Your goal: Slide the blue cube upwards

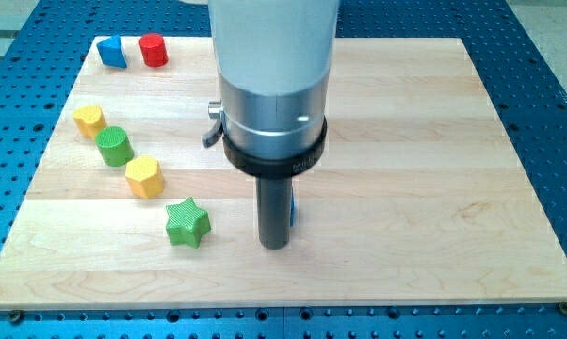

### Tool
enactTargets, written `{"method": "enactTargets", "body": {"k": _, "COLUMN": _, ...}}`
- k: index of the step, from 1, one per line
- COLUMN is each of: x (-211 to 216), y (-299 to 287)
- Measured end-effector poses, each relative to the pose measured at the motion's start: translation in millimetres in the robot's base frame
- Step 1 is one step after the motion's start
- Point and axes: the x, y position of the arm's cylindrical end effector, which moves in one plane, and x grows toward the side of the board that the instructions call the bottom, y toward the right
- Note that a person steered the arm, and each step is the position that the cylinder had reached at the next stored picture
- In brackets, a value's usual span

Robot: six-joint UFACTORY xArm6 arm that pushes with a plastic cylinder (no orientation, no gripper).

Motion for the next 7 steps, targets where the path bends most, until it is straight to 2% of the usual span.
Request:
{"method": "enactTargets", "body": {"k": 1, "x": -16.8, "y": 0.0}}
{"method": "enactTargets", "body": {"k": 2, "x": -20.1, "y": 41.5}}
{"method": "enactTargets", "body": {"k": 3, "x": -37.1, "y": 39.8}}
{"method": "enactTargets", "body": {"k": 4, "x": -35.6, "y": 34.0}}
{"method": "enactTargets", "body": {"k": 5, "x": -44.8, "y": 61.3}}
{"method": "enactTargets", "body": {"k": 7, "x": -42.9, "y": 30.2}}
